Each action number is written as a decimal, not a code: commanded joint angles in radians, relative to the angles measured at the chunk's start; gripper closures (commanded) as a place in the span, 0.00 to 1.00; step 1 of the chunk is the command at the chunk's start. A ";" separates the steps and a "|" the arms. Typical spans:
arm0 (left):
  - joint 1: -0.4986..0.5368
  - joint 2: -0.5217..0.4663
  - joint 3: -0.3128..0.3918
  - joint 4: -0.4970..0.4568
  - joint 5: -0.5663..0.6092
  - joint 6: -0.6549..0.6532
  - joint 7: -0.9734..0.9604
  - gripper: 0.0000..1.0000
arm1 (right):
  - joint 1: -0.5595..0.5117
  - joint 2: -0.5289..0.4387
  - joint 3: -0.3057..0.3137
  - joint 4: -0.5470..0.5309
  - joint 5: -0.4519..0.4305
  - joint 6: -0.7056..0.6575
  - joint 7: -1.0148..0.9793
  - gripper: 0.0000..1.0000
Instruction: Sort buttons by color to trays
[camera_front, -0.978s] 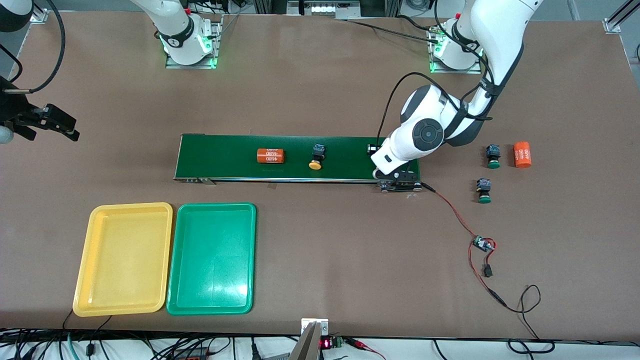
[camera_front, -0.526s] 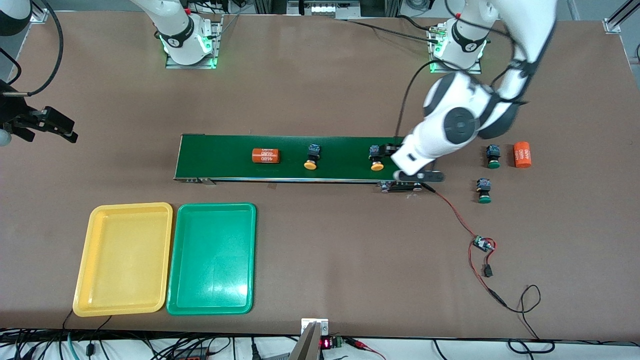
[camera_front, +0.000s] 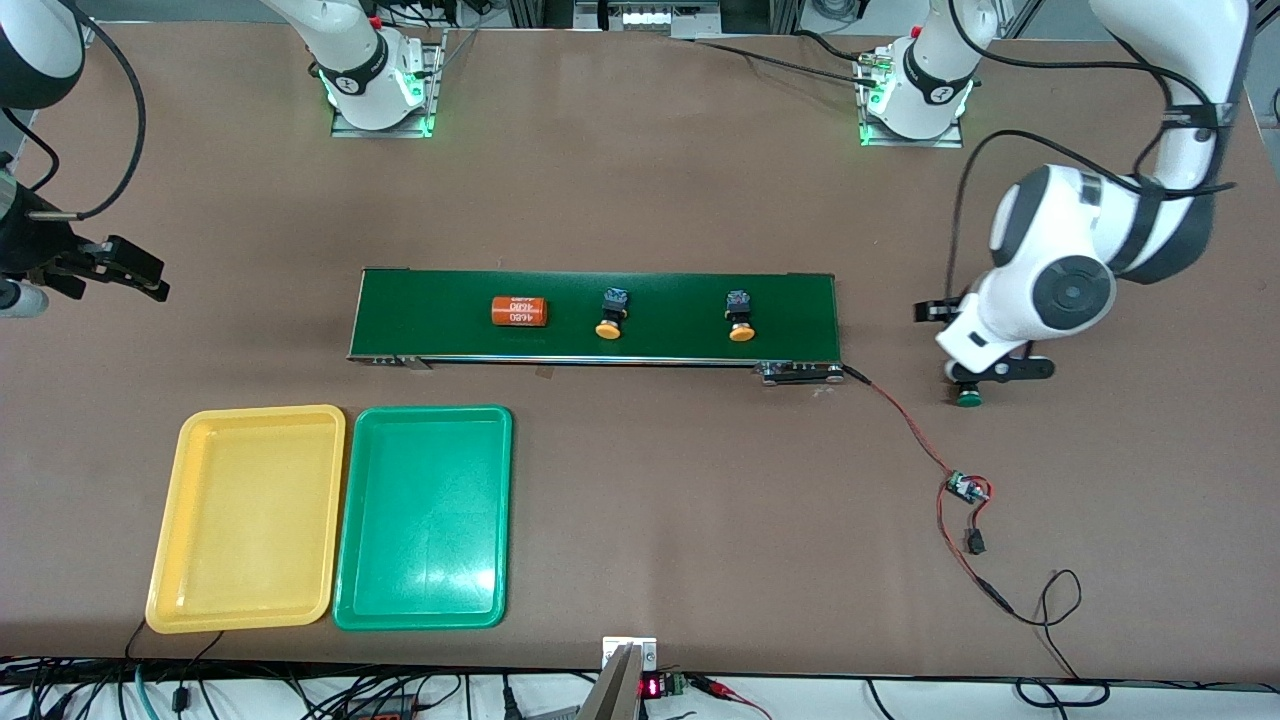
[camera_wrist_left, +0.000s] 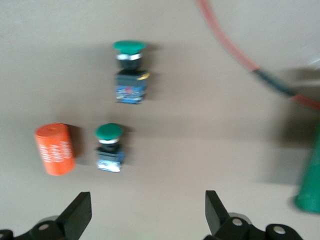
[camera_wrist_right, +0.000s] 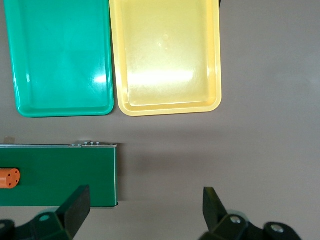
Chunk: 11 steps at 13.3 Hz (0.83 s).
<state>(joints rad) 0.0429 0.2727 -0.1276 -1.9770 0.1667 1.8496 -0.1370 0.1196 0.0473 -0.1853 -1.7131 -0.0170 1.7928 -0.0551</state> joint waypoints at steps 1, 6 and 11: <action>-0.002 0.037 0.167 -0.003 0.019 0.006 0.274 0.00 | 0.002 0.022 0.006 0.016 -0.004 -0.023 -0.005 0.00; 0.034 0.048 0.318 -0.191 0.017 0.291 0.488 0.00 | 0.144 0.086 0.015 0.012 0.012 -0.026 0.036 0.00; 0.057 0.052 0.335 -0.325 0.017 0.520 0.526 0.00 | 0.258 0.163 0.015 0.018 0.121 0.003 0.123 0.00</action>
<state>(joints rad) 0.0973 0.3401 0.1951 -2.2671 0.1704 2.3211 0.3460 0.3532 0.1779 -0.1629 -1.7133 0.0420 1.7882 0.0413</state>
